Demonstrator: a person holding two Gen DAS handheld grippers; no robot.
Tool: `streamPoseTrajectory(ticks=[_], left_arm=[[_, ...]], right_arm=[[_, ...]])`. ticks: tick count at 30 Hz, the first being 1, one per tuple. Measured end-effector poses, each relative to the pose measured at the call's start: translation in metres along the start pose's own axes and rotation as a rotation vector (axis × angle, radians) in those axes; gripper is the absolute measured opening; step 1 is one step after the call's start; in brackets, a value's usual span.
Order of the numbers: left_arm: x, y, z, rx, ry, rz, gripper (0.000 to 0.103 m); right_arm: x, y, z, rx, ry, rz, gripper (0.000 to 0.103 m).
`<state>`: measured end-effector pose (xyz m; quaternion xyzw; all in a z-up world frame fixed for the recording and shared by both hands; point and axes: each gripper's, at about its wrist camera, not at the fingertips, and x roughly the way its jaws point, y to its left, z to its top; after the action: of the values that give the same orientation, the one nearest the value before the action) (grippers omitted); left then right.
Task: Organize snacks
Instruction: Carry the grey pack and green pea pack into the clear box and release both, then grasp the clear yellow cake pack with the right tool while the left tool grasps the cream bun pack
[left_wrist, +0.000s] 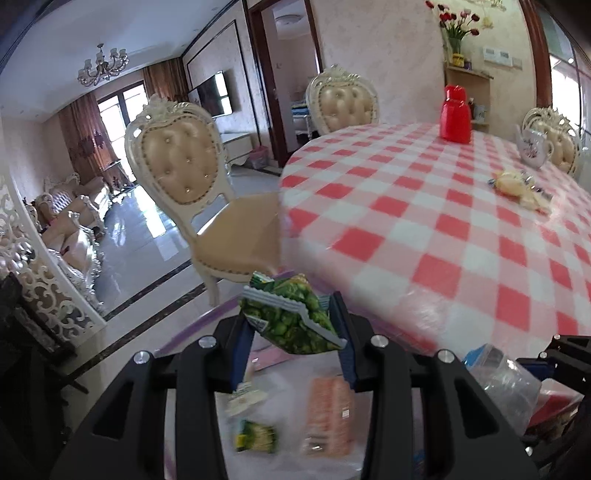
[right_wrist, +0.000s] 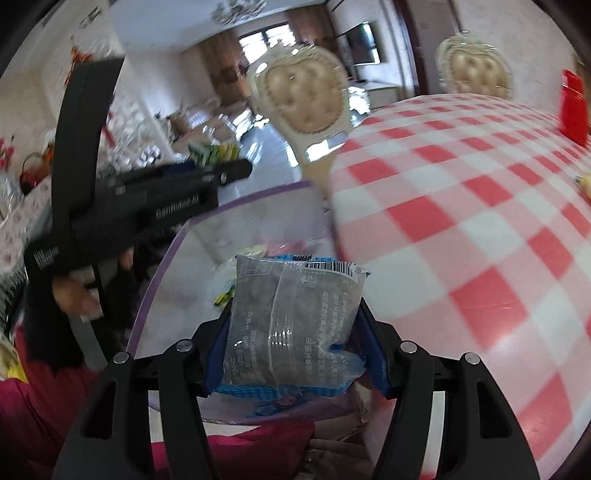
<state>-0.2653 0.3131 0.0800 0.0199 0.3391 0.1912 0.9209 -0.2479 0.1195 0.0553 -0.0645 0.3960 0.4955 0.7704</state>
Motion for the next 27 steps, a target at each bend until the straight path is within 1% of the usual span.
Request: streamPoseTrajectory(ticks=[2, 3, 4, 5, 6, 7, 8, 9, 12, 14, 16, 18, 19, 21, 22, 23, 24, 25, 26, 27], left_arm=[[0.004, 0.009, -0.002, 0.001, 0.026, 0.024, 0.043], [0.006, 0.011, -0.003, 0.001, 0.035, 0.033, 0.047], [0.009, 0.015, -0.005, -0.003, 0.050, 0.062, 0.054], [0.008, 0.018, -0.006, -0.017, 0.052, 0.093, 0.076], [0.008, 0.021, -0.006, -0.035, 0.042, 0.122, 0.088], [0.005, 0.023, -0.005, -0.053, 0.017, 0.157, 0.089], [0.003, 0.024, -0.005, -0.062, 0.009, 0.174, 0.091], [0.002, 0.023, -0.004, -0.067, 0.004, 0.185, 0.095], [-0.003, 0.015, 0.000, -0.074, -0.030, 0.188, 0.096], [-0.005, 0.002, 0.003, -0.076, -0.055, 0.148, 0.096], [-0.005, -0.016, 0.007, -0.070, -0.070, 0.091, 0.097], [-0.001, -0.034, 0.009, -0.064, -0.071, 0.047, 0.097], [0.000, -0.046, 0.012, -0.066, -0.070, 0.013, 0.097], [0.000, -0.069, 0.021, -0.072, -0.063, -0.091, 0.097], [0.000, -0.086, 0.028, -0.084, -0.052, -0.181, 0.097], [0.000, -0.100, 0.034, -0.097, -0.042, -0.258, 0.099], [0.001, -0.112, 0.039, -0.105, -0.034, -0.305, 0.101], [0.005, -0.132, 0.047, -0.111, -0.020, -0.365, 0.101], [0.010, -0.152, 0.055, -0.111, -0.004, -0.419, 0.101], [0.016, -0.168, 0.060, -0.107, 0.008, -0.451, 0.101]], right_arm=[[0.013, 0.010, 0.000, -0.022, 0.026, 0.014, 0.061], [0.019, 0.014, 0.000, -0.029, 0.037, 0.026, 0.063], [0.023, 0.016, -0.001, -0.033, 0.044, 0.041, 0.065], [0.027, 0.019, -0.001, -0.035, 0.052, 0.070, 0.066], [0.030, 0.021, -0.002, -0.032, 0.058, 0.105, 0.075], [0.030, 0.021, -0.002, -0.028, 0.058, 0.122, 0.079], [0.027, 0.021, -0.002, -0.023, 0.047, 0.147, 0.082], [0.021, 0.021, -0.001, -0.024, 0.026, 0.162, 0.082], [0.002, 0.007, 0.003, -0.004, -0.031, 0.144, 0.082], [-0.015, -0.013, 0.005, 0.038, -0.074, 0.109, 0.082], [-0.033, -0.043, 0.006, 0.107, -0.118, 0.047, 0.082], [-0.047, -0.070, 0.004, 0.178, -0.151, 0.014, 0.082], [-0.052, -0.080, 0.003, 0.202, -0.164, -0.003, 0.082], [-0.073, -0.106, -0.002, 0.252, -0.202, -0.068, 0.082], [-0.085, -0.123, -0.006, 0.273, -0.220, -0.121, 0.082], [-0.095, -0.137, -0.009, 0.291, -0.230, -0.175, 0.084], [-0.104, -0.152, -0.012, 0.315, -0.238, -0.230, 0.085], [-0.110, -0.163, -0.013, 0.338, -0.245, -0.271, 0.085], [-0.122, -0.185, -0.020, 0.388, -0.259, -0.328, 0.085], [-0.131, -0.202, -0.025, 0.430, -0.270, -0.364, 0.085]])
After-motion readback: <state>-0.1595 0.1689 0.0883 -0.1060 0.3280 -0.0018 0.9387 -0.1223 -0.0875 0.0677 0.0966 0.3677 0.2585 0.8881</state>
